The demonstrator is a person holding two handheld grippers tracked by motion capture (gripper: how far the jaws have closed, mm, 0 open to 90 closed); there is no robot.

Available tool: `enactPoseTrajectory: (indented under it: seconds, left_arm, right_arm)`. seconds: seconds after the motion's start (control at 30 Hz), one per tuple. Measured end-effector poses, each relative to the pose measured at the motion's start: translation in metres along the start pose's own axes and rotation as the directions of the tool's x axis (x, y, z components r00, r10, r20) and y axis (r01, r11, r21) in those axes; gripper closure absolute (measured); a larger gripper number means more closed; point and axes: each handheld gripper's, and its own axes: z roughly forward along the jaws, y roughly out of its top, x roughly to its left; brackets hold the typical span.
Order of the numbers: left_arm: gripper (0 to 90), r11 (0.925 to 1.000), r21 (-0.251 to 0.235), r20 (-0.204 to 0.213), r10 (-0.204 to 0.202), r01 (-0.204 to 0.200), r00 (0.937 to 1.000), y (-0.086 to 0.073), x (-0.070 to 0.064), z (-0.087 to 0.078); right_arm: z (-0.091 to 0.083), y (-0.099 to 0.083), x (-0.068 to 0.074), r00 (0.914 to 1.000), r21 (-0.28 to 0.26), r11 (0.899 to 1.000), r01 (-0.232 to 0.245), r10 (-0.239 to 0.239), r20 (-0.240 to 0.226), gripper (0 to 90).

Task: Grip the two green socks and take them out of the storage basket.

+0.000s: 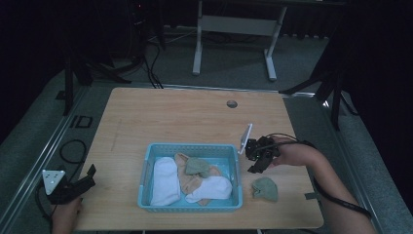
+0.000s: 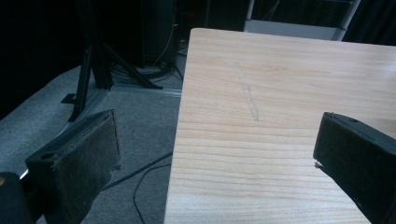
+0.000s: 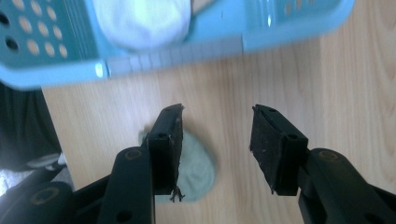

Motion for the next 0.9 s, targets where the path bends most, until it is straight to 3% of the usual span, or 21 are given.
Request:
enactPoseTrajectory:
  seconds: [0.47, 0.9]
  left_arm:
    - [0.7, 1.0000, -0.001, 0.004, -0.001, 0.001, 1.0000, 0.000, 0.000, 0.000]
    - [0.7, 1.0000, -0.001, 0.009, -0.002, 0.002, 1.0000, 0.000, 0.000, 0.000]
  right_arm:
    - [0.009, 0.047, 0.007, 0.9958, -0.012, 0.996, 0.090, -0.090, -0.019, 54.8]
    - [0.033, 0.094, 0.015, 0.9856, -0.009, 0.987, 0.160, -0.161, -0.053, 56.5]
